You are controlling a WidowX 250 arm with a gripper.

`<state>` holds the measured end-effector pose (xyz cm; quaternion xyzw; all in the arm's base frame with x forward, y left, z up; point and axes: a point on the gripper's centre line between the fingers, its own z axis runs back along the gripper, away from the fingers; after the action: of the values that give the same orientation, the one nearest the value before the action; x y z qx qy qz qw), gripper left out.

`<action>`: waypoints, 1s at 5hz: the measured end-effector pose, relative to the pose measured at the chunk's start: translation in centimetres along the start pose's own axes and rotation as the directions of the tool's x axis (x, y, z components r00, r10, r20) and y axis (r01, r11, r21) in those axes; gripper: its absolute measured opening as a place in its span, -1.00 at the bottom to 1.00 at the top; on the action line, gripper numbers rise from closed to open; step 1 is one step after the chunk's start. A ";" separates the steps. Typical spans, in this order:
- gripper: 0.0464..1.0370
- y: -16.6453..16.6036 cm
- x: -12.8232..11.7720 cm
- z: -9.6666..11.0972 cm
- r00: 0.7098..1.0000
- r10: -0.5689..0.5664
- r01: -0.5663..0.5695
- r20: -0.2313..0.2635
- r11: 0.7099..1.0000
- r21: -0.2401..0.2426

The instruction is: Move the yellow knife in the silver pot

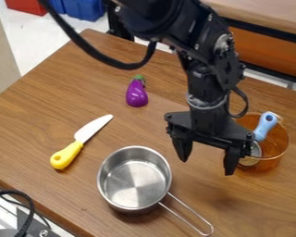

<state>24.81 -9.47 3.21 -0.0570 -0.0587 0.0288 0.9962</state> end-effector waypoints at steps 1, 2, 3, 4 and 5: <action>0.93 0.2 -0.4 -0.5 1.000 0.000 0.000 -0.021 1.000 0.009; 0.93 2.3 0.3 -0.2 1.000 -0.009 0.009 -0.007 1.000 0.028; 0.93 4.6 1.0 1.5 1.000 -0.025 0.025 0.015 1.000 0.015; 0.93 7.7 0.8 3.1 0.998 -0.036 0.035 0.053 0.999 0.027; 0.93 11.4 -0.9 3.3 0.999 -0.053 0.052 0.001 0.998 0.046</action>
<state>22.93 2.10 5.07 -0.0323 -0.0604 0.0041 0.9976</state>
